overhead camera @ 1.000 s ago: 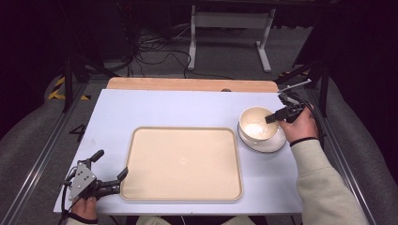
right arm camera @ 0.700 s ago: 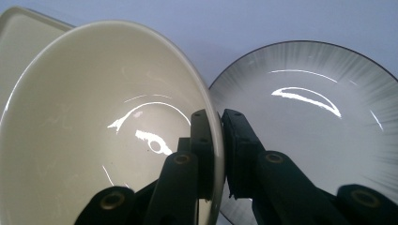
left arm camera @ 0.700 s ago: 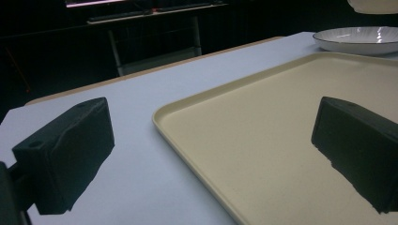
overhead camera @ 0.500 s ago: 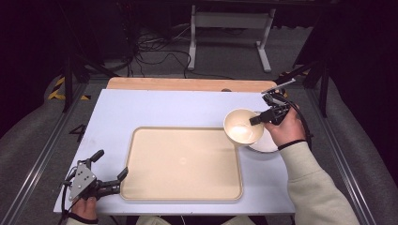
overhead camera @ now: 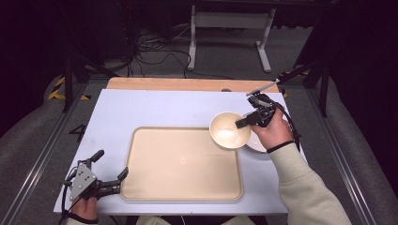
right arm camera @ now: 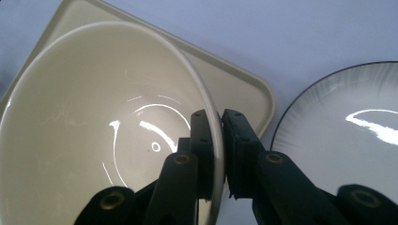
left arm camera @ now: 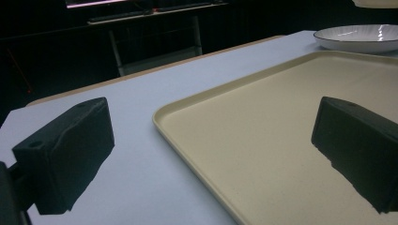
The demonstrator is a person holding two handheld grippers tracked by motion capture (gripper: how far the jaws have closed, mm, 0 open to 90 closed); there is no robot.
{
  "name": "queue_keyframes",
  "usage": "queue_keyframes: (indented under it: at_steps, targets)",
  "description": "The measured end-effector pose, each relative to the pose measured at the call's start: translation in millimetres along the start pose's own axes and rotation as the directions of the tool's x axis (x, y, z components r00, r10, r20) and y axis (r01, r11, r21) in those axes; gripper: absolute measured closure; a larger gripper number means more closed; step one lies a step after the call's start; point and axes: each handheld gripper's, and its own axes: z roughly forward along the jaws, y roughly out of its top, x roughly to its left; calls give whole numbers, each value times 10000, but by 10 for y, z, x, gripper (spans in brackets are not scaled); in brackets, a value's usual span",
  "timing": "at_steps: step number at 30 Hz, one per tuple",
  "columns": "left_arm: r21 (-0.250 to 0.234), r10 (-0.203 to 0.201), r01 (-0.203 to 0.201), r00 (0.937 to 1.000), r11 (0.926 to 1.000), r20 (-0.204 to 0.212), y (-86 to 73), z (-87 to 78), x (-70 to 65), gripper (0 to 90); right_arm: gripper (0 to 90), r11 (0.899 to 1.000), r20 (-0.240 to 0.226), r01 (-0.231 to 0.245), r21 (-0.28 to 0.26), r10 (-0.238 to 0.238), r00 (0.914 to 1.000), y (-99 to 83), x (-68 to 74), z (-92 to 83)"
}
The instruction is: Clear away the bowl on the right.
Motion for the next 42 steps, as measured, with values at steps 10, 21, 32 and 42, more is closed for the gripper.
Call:
queue_keyframes:
  at_steps: [10, 21, 32, 42]
  targets:
    - [229, 417, -420, 9991, 9989, 103, 12, 26, -36, 3, 831, 9984, -347, 542, 155, -537, 9980, 84, 264, 100]
    - [185, 279, -283, 9994, 9994, 212, 9, 16, -18, 3, 831, 9937, -727, 1069, 344, -1042, 9919, 177, 540, 230]
    - [71, 217, -220, 9990, 9997, 403, 4, 7, 1, 3, 830, 9872, -905, 1482, 596, -1425, 9857, 239, 738, 376]
    - [-2, 334, -335, 9987, 9994, 393, 1, 2, -10, 3, 831, 9817, -1040, 1764, 717, -1685, 9802, 259, 861, 498]
